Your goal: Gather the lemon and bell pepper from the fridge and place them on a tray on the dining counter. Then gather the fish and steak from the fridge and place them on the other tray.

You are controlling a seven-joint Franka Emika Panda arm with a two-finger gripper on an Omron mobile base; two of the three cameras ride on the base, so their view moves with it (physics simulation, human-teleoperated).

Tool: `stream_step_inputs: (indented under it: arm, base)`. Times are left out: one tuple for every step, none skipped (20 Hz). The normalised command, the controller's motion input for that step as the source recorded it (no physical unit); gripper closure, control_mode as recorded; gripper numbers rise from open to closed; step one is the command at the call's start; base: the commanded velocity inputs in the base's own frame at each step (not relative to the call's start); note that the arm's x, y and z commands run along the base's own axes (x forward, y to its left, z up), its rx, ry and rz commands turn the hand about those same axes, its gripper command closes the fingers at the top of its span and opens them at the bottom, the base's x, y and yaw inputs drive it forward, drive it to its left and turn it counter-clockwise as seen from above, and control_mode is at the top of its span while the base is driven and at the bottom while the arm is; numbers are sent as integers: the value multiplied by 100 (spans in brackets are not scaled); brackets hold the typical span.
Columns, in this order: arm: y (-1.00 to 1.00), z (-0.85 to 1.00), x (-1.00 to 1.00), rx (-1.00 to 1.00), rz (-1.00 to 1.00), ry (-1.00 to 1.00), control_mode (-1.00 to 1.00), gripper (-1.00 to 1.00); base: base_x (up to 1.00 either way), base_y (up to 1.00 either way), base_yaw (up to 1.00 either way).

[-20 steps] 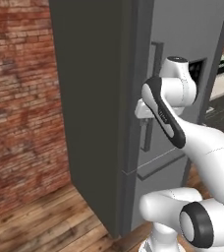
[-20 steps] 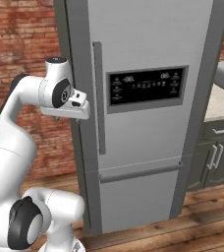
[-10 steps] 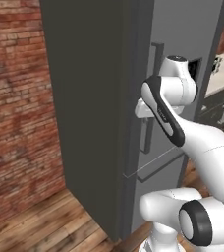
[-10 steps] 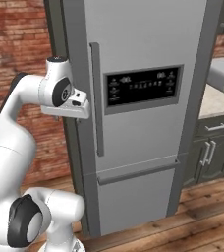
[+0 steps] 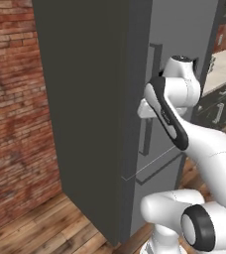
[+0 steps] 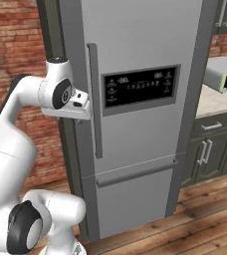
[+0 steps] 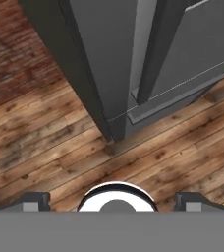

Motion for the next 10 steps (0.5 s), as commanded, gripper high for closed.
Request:
stream_step_inputs:
  arm:
    - [-21, 0, -53, 0, 0, -37, -100, -100]
    - [-30, 0, -54, 0, 0, -39, -100, -100]
    - [-34, 0, -52, 1, 0, -41, -100, -100]
    - [-33, 0, -42, 2, 0, -41, -100, -100]
    - [-32, 0, -25, 3, 0, -41, -100, -100]
    - [-36, 0, -21, 4, 0, -44, -100, -100]
    - [-30, 0, -8, 5, 0, -40, -100, -100]
    - [-31, 0, -3, 5, 0, -37, -100, -100]
    - [-23, 0, 0, 4, 1, -30, -100, -100]
    - [-21, 0, 0, 4, 2, -25, -100, -100]
  base:
    - [0, 0, 0]
    - [0, 0, 0]
    - [0, 0, 0]
    - [0, 0, 0]
    - [0, 0, 0]
    - [0, 0, 0]
    - [0, 0, 0]
    - [0, 0, 0]
    - [0, 0, 0]
    - [0, 0, 0]
